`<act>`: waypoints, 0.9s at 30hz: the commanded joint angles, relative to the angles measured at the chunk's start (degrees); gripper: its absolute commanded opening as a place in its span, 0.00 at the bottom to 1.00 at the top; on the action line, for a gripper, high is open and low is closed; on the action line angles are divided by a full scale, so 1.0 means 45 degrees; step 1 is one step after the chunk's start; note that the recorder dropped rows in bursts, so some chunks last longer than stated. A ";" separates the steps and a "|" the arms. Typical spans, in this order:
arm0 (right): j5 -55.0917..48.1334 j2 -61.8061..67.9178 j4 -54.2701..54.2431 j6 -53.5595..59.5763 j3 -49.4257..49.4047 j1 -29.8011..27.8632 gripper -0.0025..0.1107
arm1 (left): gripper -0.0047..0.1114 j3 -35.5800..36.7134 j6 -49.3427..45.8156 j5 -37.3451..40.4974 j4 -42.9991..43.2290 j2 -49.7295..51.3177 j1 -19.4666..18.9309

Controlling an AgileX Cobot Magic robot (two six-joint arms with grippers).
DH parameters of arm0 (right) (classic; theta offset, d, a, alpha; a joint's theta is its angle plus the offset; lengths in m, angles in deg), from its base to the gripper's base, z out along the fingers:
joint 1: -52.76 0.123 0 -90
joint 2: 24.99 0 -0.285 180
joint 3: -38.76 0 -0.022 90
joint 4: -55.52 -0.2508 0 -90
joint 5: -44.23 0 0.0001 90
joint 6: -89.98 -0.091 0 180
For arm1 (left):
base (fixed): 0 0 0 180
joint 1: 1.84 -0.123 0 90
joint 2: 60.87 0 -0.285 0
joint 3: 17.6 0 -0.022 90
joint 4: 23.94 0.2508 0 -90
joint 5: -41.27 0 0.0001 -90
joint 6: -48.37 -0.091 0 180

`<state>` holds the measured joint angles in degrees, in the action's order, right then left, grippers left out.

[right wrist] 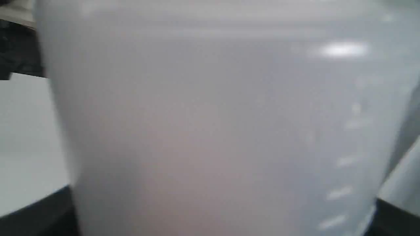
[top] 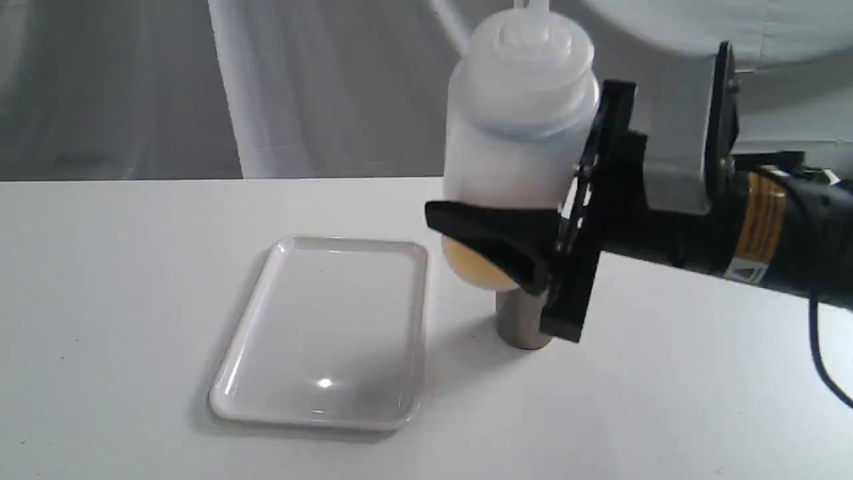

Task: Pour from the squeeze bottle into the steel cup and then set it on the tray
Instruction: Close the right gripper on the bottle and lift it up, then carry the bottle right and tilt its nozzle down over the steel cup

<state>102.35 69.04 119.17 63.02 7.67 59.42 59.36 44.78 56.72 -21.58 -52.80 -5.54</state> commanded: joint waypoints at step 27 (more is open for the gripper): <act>-0.8596 -0.2630 -0.9126 0.8778 -0.0005 -0.0489 0.40 | 0.11 0.0057 0.0023 -0.0046 -0.0005 -0.0063 0.0086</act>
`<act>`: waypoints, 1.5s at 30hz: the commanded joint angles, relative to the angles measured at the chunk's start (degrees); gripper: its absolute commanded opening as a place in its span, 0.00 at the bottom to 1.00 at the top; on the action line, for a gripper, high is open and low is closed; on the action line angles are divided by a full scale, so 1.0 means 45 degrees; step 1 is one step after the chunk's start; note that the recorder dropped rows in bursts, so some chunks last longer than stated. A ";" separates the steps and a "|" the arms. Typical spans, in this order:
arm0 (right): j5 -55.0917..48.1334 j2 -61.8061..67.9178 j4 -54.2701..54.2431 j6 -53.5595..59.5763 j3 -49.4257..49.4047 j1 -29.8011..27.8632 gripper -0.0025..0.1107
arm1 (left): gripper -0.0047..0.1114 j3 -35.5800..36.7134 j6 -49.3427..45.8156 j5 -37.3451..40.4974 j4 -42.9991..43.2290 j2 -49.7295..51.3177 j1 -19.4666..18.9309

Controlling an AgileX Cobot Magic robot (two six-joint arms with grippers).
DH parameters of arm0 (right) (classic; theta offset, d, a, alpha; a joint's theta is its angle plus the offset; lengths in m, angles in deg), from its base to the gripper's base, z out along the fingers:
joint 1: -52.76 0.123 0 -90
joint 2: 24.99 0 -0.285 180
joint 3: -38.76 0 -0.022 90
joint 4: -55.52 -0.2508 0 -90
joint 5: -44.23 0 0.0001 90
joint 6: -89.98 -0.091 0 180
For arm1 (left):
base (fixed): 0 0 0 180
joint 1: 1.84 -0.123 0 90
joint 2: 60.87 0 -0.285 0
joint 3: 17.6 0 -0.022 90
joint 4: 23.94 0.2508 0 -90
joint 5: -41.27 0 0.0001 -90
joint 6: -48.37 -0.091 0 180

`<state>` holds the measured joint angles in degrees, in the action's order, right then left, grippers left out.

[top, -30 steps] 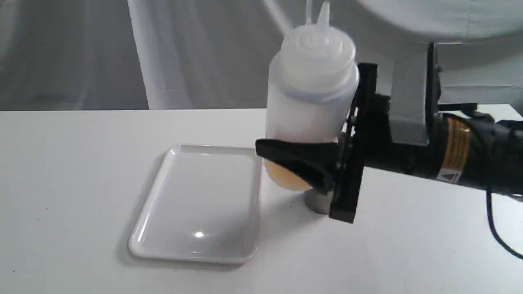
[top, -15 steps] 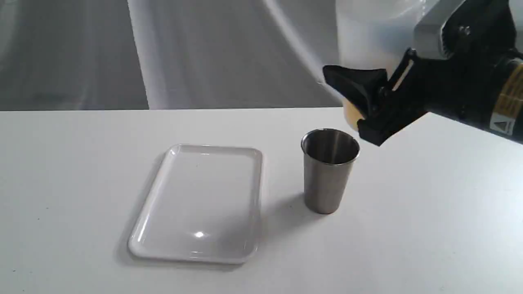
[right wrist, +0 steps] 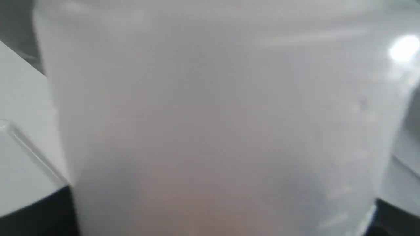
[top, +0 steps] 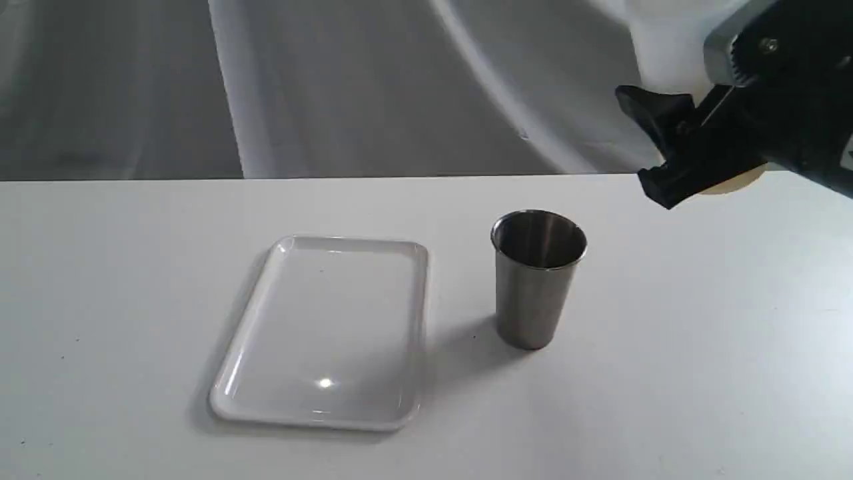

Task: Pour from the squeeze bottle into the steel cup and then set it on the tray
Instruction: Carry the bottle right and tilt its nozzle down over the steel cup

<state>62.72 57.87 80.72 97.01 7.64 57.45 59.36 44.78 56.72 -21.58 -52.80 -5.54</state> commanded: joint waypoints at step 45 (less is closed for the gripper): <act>-0.6678 0.3896 1.6610 -0.7951 0.3564 -0.0792 0.40 | 0.11 0.0057 0.0023 -0.0046 -0.0005 -0.0063 0.0086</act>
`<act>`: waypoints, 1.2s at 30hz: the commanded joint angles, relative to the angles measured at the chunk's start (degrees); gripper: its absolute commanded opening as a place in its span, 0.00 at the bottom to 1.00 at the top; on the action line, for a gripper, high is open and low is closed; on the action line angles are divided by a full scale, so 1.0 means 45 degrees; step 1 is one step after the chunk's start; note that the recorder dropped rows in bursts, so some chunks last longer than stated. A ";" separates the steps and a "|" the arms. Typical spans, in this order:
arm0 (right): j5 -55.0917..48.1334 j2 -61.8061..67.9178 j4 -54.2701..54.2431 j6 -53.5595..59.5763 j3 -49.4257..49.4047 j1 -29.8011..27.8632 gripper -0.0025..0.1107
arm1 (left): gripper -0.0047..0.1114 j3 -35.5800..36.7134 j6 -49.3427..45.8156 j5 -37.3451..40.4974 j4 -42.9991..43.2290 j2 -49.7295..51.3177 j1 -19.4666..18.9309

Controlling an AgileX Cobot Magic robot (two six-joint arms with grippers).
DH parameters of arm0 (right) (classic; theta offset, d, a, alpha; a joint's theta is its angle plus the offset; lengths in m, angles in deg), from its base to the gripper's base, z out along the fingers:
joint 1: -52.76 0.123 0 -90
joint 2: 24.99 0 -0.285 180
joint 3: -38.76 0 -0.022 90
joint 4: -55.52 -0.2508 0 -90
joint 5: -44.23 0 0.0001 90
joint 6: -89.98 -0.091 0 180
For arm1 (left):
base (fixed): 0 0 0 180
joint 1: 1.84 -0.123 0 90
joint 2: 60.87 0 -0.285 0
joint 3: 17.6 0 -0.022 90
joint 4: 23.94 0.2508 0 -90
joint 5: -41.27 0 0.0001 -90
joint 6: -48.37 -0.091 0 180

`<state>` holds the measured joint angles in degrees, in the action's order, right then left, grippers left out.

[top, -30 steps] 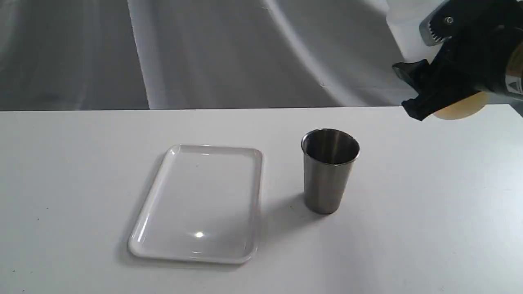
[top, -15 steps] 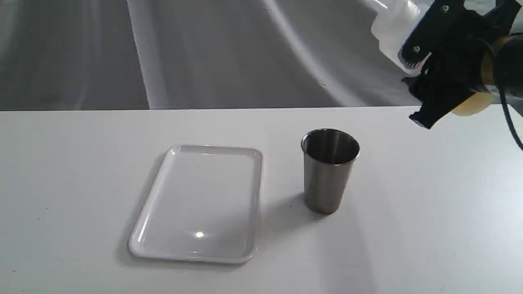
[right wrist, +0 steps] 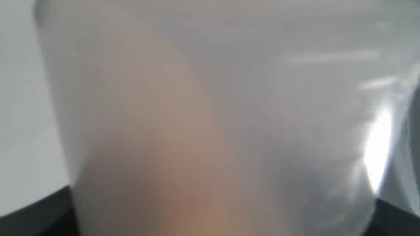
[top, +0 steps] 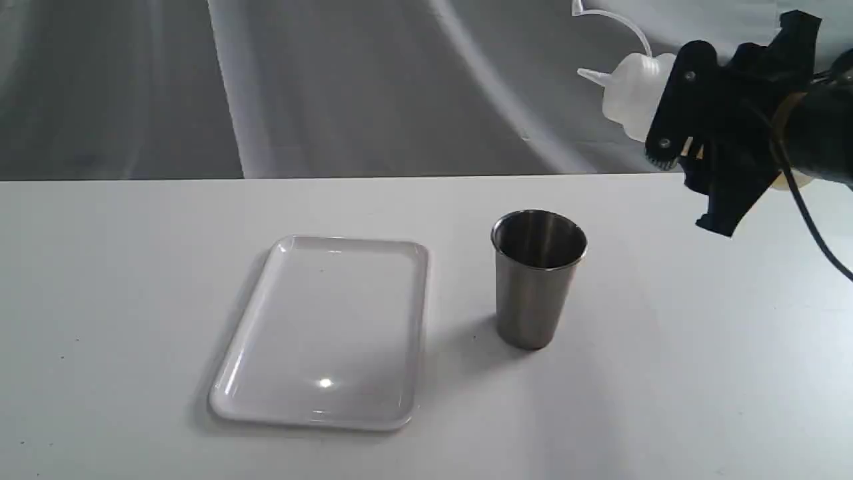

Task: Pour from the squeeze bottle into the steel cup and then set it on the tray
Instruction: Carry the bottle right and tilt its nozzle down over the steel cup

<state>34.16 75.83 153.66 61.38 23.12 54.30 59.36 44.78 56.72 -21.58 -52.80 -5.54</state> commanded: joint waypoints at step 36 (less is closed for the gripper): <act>-0.1018 0.0606 0.0401 0.1443 0.0267 0.0062 0.40 | 0.11 0.0057 0.0023 -0.0046 -0.0005 -0.0063 0.0086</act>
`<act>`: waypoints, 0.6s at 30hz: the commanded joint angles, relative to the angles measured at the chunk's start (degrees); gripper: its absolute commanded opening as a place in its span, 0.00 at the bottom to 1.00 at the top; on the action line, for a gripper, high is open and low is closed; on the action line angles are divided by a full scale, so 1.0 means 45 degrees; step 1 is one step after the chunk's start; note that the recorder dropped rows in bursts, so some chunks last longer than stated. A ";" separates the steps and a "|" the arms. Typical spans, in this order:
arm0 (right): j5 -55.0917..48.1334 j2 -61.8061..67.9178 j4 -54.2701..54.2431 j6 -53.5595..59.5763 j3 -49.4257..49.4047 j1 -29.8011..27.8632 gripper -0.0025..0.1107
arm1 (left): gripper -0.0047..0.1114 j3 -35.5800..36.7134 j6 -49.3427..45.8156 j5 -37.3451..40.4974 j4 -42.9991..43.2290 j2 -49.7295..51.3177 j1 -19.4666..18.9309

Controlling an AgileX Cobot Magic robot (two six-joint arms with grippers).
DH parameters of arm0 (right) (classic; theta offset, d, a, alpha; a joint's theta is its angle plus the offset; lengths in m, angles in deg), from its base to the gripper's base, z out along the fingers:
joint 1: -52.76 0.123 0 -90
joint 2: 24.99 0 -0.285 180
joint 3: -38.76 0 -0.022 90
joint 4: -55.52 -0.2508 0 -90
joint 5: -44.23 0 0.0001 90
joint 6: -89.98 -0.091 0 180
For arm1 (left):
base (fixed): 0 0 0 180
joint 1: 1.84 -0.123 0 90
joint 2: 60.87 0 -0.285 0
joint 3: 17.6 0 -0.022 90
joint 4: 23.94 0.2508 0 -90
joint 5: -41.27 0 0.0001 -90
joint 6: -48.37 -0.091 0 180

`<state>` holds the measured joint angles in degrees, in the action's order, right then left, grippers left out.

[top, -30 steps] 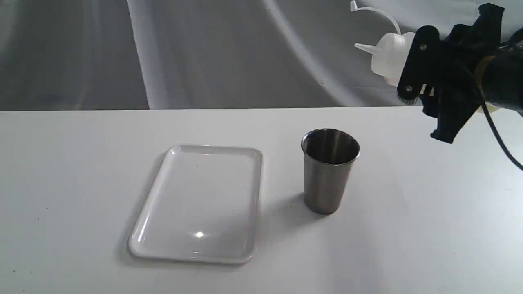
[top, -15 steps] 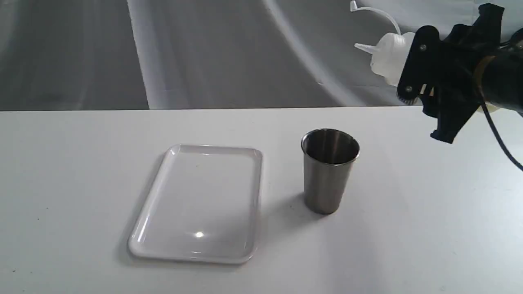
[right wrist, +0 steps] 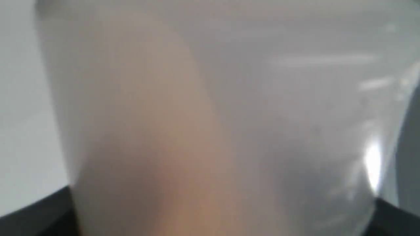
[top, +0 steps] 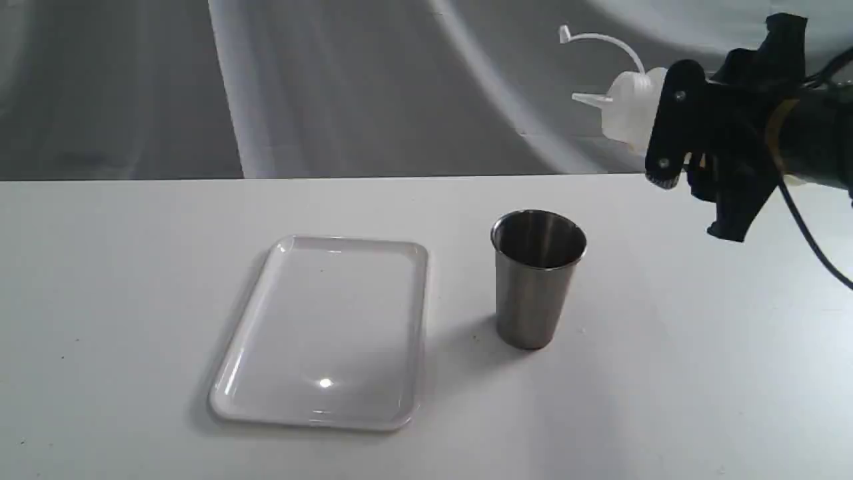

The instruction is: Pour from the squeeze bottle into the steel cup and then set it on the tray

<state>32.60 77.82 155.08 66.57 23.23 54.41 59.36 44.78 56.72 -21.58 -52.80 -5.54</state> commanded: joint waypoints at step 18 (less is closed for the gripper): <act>-0.1148 0.0976 0.0086 0.3422 0.0843 0.0269 0.40 | 0.11 0.0057 0.0023 -0.0046 -0.0005 -0.0063 0.0086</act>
<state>28.25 82.57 155.08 80.53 26.55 55.40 59.36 44.78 56.72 -21.58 -52.80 -5.54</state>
